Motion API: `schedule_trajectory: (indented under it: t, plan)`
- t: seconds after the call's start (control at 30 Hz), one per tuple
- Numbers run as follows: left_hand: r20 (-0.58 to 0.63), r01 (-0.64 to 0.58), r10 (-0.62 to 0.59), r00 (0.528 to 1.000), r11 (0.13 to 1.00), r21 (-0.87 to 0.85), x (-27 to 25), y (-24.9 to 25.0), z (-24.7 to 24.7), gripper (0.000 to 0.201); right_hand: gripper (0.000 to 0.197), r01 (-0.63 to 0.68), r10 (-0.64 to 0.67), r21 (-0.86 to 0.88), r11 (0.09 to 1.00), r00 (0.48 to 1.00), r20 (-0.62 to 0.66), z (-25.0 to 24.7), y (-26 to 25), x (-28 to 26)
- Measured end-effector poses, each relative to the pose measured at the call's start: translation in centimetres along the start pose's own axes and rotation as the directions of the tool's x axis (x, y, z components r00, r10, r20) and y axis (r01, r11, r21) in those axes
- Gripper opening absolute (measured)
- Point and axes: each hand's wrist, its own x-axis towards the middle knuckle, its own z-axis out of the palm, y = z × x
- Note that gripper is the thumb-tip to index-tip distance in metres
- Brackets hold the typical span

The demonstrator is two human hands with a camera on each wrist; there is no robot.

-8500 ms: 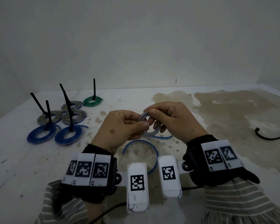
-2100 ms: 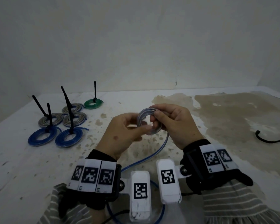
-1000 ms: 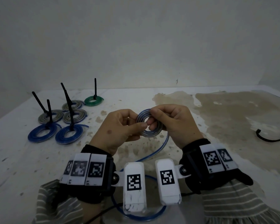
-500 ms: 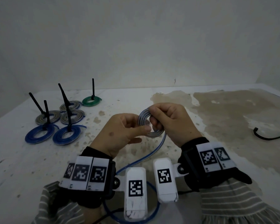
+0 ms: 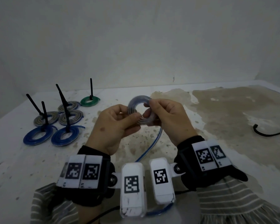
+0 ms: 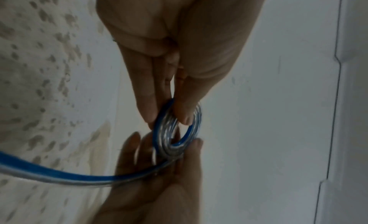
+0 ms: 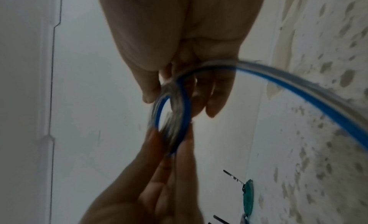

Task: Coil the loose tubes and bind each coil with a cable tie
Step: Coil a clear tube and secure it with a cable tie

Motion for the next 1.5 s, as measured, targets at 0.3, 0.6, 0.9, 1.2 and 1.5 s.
schedule_trajectory:
  t: [0.3, 0.6, 0.9, 1.2, 1.5]
  plan:
    - [0.074, 0.115, -0.122, 0.99, 0.989, 0.092, -0.4, -1.0, 0.9, 0.015, 0.03, 0.053, -0.053, 0.03, 0.998, 0.999, -0.009, -0.5, 0.3, 0.2]
    - [0.029, -0.05, 0.043, 0.999, 0.952, 0.303, -0.5, 0.0, -0.2, 0.012, 0.026, 0.161, -0.143, -0.292, 0.943, 0.986, 0.084, -0.8, 0.2, -0.1]
    - [0.068, -0.013, -0.007, 0.998, 0.958, 0.286, -0.4, 0.1, -0.3, 0.008, 0.023, 0.114, -0.102, -0.2, 0.973, 0.992, 0.068, -1.7, -0.5, 0.0]
    - [-0.012, -0.011, 0.013, 1.0, 0.987, 0.16, -0.2, -0.1, -0.2, 0.005, 0.02, 0.05, -0.048, -0.025, 0.998, 0.995, 0.083, -0.9, -0.5, -0.1]
    - [0.046, 0.143, -0.142, 0.989, 0.99, -0.009, -0.4, -0.8, 1.2, 0.008, 0.023, 0.037, -0.037, 0.041, 0.998, 0.999, 0.021, -0.5, -0.1, 0.1]
